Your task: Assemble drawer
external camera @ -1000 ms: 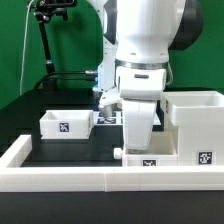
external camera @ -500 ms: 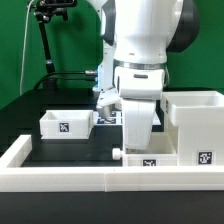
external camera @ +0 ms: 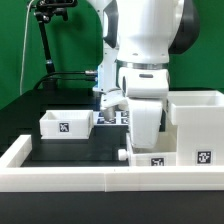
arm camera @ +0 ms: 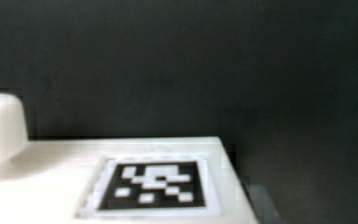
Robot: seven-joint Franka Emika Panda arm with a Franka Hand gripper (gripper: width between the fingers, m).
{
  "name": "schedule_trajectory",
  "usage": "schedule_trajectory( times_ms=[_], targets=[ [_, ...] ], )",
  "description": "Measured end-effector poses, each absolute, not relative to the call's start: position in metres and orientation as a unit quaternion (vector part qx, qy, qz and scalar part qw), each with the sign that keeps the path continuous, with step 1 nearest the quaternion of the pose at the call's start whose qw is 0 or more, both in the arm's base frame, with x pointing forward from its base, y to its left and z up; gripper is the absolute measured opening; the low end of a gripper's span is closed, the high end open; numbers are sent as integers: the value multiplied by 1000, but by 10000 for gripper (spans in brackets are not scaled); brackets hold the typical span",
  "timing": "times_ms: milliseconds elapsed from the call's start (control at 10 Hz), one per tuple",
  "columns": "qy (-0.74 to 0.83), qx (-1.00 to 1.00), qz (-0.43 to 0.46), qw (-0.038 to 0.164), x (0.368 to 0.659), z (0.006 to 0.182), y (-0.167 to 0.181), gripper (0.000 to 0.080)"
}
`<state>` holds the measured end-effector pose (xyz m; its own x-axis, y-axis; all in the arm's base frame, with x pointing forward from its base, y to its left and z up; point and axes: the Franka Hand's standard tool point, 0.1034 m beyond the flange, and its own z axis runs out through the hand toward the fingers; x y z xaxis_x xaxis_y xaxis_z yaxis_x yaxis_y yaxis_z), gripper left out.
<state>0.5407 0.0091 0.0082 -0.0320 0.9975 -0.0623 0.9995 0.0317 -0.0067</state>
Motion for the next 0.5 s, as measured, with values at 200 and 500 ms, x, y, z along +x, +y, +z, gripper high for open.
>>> schedule_trajectory(
  times_ms=[200,500],
  targets=[
    [722,691,-25,22,542,8,11,42],
    [721,692,-26,21,543,8,11,42]
  ],
)
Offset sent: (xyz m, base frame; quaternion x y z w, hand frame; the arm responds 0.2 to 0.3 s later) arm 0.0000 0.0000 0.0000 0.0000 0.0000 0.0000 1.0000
